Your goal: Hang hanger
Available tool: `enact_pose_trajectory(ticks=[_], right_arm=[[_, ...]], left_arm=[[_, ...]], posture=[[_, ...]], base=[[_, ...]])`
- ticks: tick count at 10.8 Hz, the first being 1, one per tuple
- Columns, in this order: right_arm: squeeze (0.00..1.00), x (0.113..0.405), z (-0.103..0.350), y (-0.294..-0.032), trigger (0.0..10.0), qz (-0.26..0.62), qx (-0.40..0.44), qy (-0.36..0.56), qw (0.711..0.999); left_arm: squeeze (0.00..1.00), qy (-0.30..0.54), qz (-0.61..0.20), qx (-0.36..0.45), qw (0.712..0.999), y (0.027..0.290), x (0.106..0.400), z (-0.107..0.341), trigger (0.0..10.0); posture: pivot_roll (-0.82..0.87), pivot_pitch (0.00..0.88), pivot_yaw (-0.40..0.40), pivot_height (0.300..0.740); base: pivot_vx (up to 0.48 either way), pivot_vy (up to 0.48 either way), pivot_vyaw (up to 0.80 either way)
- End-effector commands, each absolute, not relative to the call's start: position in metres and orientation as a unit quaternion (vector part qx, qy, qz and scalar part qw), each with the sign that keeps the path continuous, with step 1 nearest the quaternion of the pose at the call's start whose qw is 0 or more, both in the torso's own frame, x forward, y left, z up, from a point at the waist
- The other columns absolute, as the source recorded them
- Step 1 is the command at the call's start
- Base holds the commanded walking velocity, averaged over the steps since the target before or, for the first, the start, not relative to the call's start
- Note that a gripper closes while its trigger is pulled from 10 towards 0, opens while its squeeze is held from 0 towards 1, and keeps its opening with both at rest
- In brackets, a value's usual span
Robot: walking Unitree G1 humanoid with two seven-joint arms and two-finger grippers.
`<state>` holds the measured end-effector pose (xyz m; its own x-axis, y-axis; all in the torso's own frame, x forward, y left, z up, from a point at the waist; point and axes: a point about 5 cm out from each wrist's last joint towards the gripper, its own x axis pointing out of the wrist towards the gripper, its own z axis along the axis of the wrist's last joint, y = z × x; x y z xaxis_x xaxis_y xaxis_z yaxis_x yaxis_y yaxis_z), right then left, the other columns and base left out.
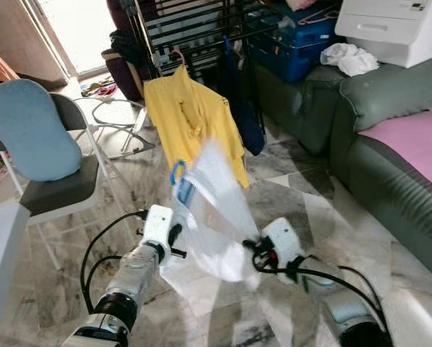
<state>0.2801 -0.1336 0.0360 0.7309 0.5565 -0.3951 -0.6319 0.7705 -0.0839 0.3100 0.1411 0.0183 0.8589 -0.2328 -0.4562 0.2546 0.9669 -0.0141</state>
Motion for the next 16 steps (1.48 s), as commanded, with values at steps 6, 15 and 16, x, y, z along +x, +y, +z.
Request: enact_pose_trajectory(ticks=[6,15,16], right_arm=[[1.00,0.254,0.054,-0.127,10.0,0.493,-0.181,0.116,0.843],[1.00,0.286,0.120,-0.188,10.0,0.496,-0.287,0.074,0.816],[1.00,0.289,0.127,-0.189,10.0,0.502,-0.280,0.070,0.815]], left_arm=[[0.00,0.206,-0.127,0.051,0.969,0.158,0.322,0.035,0.0],[0.00,0.160,-0.479,0.245,0.828,0.175,0.275,0.036,0.0],[0.00,0.143,-0.514,0.278,0.799,0.170,0.270,0.036,0.0]], posture=[[-0.15,0.000,0.174,0.740],[-0.15,0.000,0.176,0.740],[-0.15,0.000,0.179,0.740]], base=[[0.000,0.000,0.00],[0.000,0.000,0.00],[0.000,0.000,0.00]])
